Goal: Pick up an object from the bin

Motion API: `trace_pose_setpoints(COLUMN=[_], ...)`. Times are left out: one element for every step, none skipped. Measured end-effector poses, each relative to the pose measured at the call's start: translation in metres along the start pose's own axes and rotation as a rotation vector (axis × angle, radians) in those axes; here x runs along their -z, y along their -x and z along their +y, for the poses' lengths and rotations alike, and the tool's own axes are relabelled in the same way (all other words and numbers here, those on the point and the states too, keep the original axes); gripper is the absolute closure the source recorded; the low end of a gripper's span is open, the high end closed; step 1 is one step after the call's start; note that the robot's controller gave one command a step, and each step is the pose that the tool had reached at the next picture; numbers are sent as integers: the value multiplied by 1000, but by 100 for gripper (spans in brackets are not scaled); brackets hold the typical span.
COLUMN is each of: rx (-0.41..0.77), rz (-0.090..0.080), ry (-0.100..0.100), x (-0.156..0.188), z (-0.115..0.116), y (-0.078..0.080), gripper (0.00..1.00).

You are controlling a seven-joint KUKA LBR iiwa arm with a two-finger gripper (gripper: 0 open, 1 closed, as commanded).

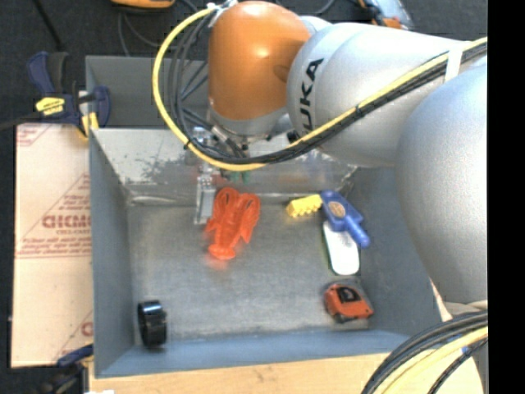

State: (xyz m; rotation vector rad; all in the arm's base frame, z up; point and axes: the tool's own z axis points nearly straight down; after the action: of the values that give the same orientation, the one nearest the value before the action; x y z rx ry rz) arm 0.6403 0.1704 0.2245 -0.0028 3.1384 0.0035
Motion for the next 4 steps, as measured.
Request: trace_pose_setpoints(rx=[64,158,272,320], rz=[-4,-3,2,0], ry=[-1,-2,-3,-3], x=[-18,-60,-81,-97], z=[-9,-26,-42,-67], y=[-7,1,-12,-9], gripper=[0,0,0,0])
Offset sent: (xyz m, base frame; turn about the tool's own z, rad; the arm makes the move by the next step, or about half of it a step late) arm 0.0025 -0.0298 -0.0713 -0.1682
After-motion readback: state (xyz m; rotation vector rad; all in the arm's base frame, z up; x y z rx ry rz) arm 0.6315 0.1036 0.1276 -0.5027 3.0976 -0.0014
